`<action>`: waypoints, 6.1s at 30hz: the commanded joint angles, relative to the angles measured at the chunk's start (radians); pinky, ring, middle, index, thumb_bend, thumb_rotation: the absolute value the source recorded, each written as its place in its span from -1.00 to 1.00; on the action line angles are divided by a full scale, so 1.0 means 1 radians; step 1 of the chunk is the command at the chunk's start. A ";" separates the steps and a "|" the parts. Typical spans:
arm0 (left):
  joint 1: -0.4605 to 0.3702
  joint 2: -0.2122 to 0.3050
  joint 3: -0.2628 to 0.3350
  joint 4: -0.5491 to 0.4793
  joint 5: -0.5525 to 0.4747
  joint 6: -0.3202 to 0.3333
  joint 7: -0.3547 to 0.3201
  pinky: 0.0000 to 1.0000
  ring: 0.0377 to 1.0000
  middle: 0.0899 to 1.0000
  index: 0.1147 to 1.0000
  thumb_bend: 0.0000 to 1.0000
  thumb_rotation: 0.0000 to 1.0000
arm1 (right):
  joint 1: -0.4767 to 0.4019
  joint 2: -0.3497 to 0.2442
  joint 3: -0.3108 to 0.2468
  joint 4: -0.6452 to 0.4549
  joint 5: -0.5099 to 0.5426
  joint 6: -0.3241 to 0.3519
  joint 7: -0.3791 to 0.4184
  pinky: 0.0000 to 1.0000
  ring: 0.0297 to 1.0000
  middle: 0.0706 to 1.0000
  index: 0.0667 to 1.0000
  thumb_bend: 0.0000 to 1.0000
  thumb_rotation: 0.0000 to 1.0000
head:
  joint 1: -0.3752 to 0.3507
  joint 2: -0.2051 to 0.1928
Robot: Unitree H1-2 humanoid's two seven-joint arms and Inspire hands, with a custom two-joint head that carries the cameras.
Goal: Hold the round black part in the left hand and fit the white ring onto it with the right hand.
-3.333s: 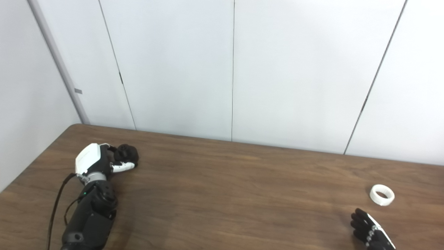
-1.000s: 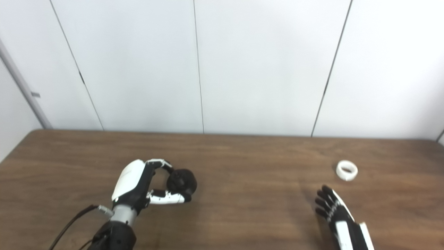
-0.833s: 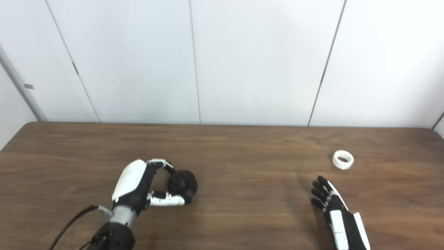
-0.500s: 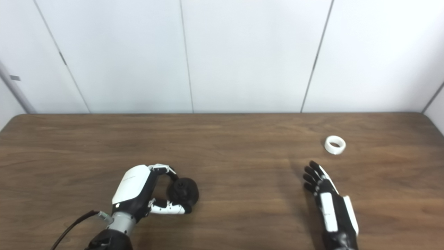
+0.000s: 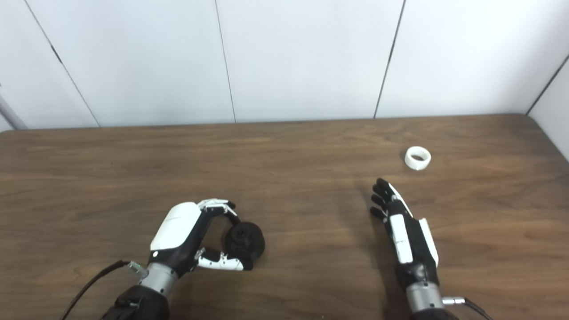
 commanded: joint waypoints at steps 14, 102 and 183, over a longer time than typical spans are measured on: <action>0.025 -0.002 -0.021 0.076 0.009 -0.126 0.027 0.64 0.68 0.54 -0.16 0.03 -0.91 | -0.055 -0.048 -0.024 -0.074 -0.052 0.049 -0.003 0.72 0.78 0.79 0.78 0.30 1.00 | -0.045 0.001; 0.066 -0.004 0.000 0.023 0.059 -0.135 -0.030 0.58 0.66 0.52 -0.16 0.03 -0.91 | -0.722 -0.517 0.202 0.620 -0.618 0.261 0.102 0.80 0.96 0.84 0.24 0.64 -0.42 | -0.173 0.014; 0.051 -0.064 -0.032 -0.016 0.144 -0.075 -0.090 0.67 0.67 0.53 -0.15 0.03 -0.91 | -0.646 -0.473 0.358 -0.218 -0.677 0.324 0.633 0.76 0.89 0.68 -0.11 0.05 -0.71 | -0.025 0.086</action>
